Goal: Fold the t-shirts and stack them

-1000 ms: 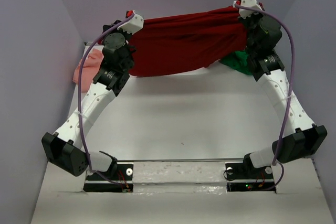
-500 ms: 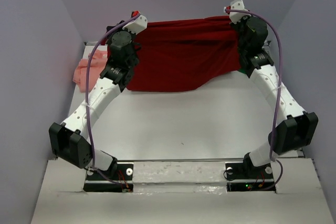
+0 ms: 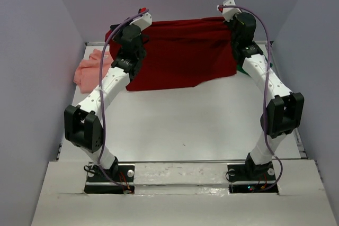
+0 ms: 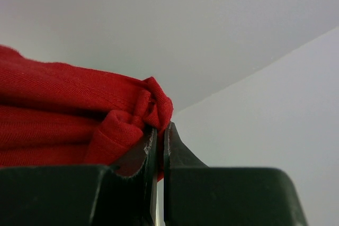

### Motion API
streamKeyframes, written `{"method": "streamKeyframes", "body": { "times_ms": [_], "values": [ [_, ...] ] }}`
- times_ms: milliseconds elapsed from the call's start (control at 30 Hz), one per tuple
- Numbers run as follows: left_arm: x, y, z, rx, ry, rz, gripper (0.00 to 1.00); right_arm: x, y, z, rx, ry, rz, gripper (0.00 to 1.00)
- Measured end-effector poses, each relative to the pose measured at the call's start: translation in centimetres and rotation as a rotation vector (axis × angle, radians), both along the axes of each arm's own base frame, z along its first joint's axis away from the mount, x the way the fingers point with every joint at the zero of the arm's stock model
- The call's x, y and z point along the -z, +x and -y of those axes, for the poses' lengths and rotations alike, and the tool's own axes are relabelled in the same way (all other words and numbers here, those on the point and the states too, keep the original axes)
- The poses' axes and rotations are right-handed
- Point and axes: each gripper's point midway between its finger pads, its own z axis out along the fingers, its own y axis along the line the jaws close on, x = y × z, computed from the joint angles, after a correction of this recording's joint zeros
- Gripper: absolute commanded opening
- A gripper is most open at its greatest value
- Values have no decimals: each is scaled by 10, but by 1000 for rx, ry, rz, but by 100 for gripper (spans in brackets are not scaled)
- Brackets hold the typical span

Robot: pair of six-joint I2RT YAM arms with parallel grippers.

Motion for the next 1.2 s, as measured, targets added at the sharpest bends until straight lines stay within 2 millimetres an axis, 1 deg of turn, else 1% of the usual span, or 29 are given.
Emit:
{"method": "streamKeyframes", "body": {
  "times_ms": [100,167,200,267,433,467,500,533,567,600,667,700,733,800,833,933,1000,1033,1067,1100,1133,1167,1200],
  "values": [
    [-18,-2,-1,-5,-11,43,0,-15,-4,0,-4,4,31,0],
    [-25,-5,-3,-8,-11,56,0,-27,-10,1,-8,6,52,0],
    [-26,-6,-4,-8,-10,58,0,-36,-16,2,-11,10,70,0],
    [-33,-13,-6,-5,-13,64,0,-47,-25,4,-15,15,91,0],
    [-48,-36,-3,61,-49,68,0,-82,-73,14,-23,35,161,0],
    [-49,-41,-1,84,-60,65,0,-86,-82,15,-23,41,171,5],
    [-50,-46,1,113,-71,57,0,-89,-90,17,-23,47,178,50],
    [-52,-55,3,160,-90,45,49,-93,-106,21,-24,60,185,73],
    [-53,-62,4,199,-103,36,66,-97,-117,24,-20,68,193,92],
    [-53,-66,5,220,-113,28,68,-97,-126,28,-5,68,188,99],
    [-55,-85,-7,243,-151,22,67,-101,-146,43,37,81,200,100],
    [-59,-95,-17,239,-165,31,67,-103,-159,51,60,85,206,100],
    [-64,-103,-25,237,-179,43,63,-102,-170,60,89,92,210,100],
    [-71,-112,-34,233,-198,63,58,-105,-178,70,123,97,218,100],
    [-73,-114,-34,239,-206,69,52,-105,-179,72,132,101,222,100],
    [-79,-112,-29,269,-225,70,49,-99,-172,73,146,99,198,100],
    [-77,-107,-23,290,-236,54,49,-90,-157,71,154,96,170,100],
    [-74,-104,-20,300,-241,44,44,-83,-149,70,155,94,146,100],
    [-70,-100,-17,309,-248,31,43,-77,-143,69,155,92,124,99],
    [-67,-99,-15,311,-248,20,42,-69,-136,66,148,96,96,96],
    [-62,-97,-14,314,-251,7,43,-55,-125,60,128,106,45,92],
    [-59,-96,-13,315,-254,-1,46,-46,-119,57,116,114,12,87],
    [-53,-93,-11,318,-261,-11,50,-34,-113,49,79,132,-35,83]
  ]
}}
